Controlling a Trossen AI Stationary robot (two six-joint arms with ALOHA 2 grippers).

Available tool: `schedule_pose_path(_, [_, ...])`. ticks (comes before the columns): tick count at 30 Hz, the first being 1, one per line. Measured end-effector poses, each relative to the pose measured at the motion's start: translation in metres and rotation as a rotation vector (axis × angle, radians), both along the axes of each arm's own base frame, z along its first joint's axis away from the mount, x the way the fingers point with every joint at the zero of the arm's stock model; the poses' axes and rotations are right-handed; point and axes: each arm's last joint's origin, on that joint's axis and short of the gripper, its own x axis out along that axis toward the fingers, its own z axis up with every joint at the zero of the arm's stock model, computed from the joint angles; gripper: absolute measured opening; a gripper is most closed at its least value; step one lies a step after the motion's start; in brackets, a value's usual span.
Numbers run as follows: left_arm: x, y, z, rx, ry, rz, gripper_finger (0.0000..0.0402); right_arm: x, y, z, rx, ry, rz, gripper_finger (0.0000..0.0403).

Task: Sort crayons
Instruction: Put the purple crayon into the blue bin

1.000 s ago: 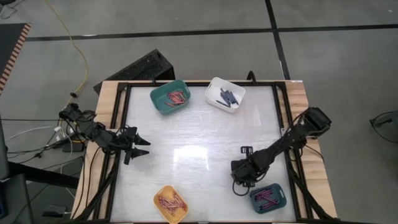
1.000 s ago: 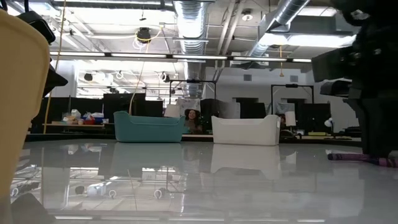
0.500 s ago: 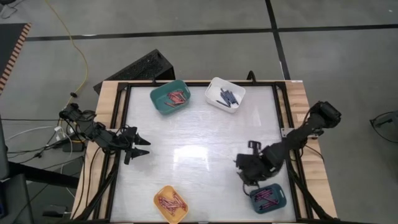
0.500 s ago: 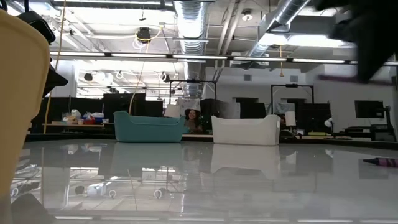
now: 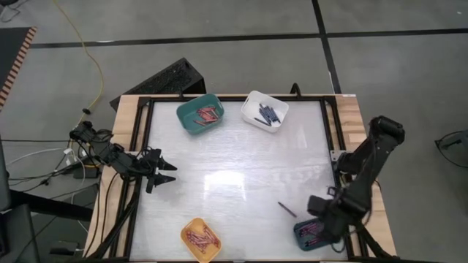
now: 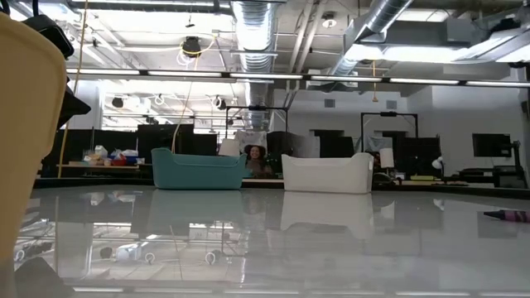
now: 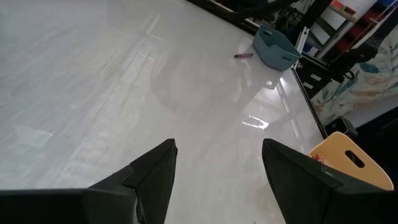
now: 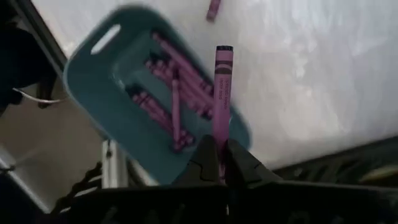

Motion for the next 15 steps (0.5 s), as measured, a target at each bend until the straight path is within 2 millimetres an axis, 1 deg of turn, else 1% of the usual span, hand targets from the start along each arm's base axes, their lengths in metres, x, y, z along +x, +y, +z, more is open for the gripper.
schedule_pose_path(4, [0.000,0.000,0.000,0.000,0.000,0.000,0.0228,-0.018,0.011,-0.001,0.005,0.012,-0.066,0.0003])
schedule_pose_path(7, [0.000,0.000,0.000,0.000,0.000,0.001,0.0228,-0.028,0.017,-0.001,-0.007,-0.024,-0.106,0.0003])
schedule_pose_path(11, [0.000,0.000,0.000,0.000,0.000,0.001,0.0228,-0.034,0.020,0.000,-0.030,-0.105,-0.147,0.0003])
schedule_pose_path(15, [0.000,0.000,0.000,0.000,0.000,0.001,0.0228,-0.034,0.023,0.001,-0.033,-0.189,-0.135,0.0003])
